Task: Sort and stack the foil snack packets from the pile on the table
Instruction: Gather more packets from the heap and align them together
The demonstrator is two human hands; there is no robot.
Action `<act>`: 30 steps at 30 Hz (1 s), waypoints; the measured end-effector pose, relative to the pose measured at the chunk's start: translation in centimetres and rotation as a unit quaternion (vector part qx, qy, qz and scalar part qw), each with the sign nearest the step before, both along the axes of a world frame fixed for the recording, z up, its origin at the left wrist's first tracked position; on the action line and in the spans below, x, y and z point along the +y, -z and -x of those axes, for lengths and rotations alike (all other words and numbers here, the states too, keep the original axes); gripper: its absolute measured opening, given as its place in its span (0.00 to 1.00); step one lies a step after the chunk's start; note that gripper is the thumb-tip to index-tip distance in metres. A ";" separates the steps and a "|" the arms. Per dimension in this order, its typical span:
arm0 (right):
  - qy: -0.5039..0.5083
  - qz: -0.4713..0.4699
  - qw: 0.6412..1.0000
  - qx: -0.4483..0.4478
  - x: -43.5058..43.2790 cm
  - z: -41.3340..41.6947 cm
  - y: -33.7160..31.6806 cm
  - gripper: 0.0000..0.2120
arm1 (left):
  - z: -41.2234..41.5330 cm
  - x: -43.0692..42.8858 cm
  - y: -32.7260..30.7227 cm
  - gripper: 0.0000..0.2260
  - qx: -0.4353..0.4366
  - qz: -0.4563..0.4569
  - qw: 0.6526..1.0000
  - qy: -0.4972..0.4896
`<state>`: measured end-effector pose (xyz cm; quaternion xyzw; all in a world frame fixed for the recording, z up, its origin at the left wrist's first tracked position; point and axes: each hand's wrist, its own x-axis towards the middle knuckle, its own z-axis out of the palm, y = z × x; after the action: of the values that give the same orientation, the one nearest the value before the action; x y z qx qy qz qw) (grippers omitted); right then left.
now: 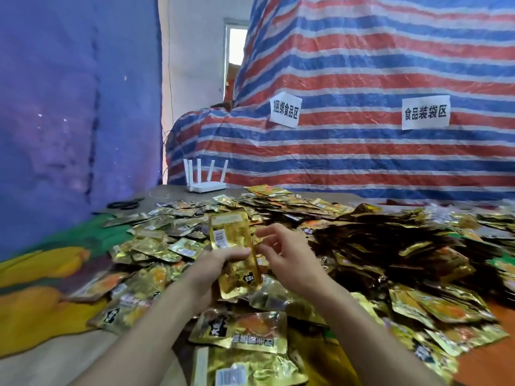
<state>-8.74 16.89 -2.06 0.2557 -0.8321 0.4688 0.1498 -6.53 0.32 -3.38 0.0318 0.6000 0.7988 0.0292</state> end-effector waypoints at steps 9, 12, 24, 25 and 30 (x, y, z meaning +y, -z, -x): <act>-0.082 0.090 0.979 -0.162 2.2 -0.9 -1.5 0.10 | 0.2 -0.7 0.3 0.13 0.014 -0.084 0.993 0.086; -0.244 0.266 0.893 -0.268 3.1 -1.0 -2.2 0.06 | 0.0 -0.7 0.4 0.12 0.023 -0.140 0.984 0.105; -0.210 0.382 0.866 -0.244 2.8 -0.6 -1.5 0.20 | -0.8 0.5 -0.1 0.20 -0.001 -0.064 0.994 0.091; -0.177 0.367 0.885 -0.224 2.9 -0.5 -1.3 0.24 | -0.8 0.5 -0.1 0.21 -0.009 -0.053 0.996 0.074; -0.135 0.254 0.943 -0.165 2.4 -1.2 -0.8 0.31 | -0.4 0.1 0.1 0.32 0.005 0.024 1.000 0.002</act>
<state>-7.56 19.24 -1.24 0.2381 -0.6563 0.7159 0.0051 -6.10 0.45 -3.49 0.0358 0.6192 0.7839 0.0287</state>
